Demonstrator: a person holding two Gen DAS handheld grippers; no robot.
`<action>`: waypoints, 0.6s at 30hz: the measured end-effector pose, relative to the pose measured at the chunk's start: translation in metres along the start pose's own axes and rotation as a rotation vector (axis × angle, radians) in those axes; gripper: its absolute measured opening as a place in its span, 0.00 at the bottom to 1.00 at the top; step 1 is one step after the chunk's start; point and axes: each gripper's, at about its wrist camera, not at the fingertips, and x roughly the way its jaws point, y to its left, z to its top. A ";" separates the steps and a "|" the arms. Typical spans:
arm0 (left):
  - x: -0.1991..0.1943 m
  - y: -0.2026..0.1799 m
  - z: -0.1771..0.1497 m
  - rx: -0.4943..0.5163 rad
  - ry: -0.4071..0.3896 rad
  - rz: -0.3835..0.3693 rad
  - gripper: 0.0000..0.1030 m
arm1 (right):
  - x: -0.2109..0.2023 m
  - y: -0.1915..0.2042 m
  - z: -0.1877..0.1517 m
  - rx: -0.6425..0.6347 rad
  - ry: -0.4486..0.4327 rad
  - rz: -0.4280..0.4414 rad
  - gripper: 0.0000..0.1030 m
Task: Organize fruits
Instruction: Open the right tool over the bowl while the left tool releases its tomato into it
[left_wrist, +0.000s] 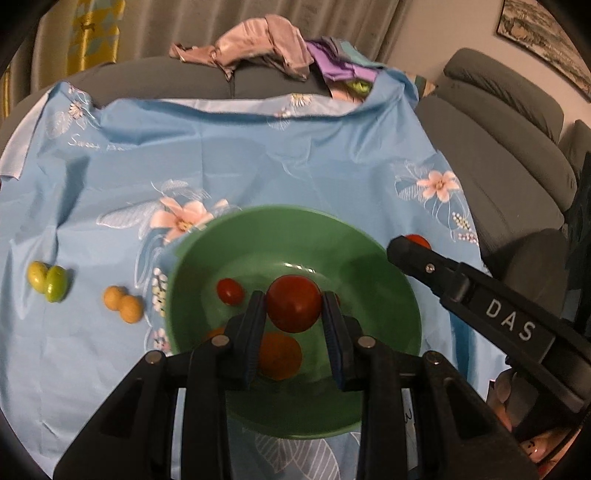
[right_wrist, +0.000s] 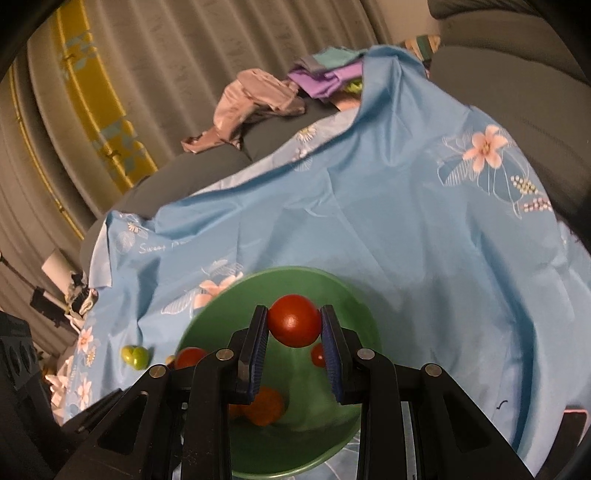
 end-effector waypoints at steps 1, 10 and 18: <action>0.002 -0.001 0.000 0.002 0.006 0.004 0.30 | 0.002 0.000 0.000 -0.001 0.008 -0.005 0.30; 0.017 -0.003 -0.005 0.006 0.043 0.017 0.30 | 0.018 0.002 -0.004 -0.022 0.063 -0.042 0.30; 0.024 0.001 -0.007 -0.005 0.063 0.021 0.30 | 0.029 0.001 -0.006 -0.028 0.099 -0.065 0.30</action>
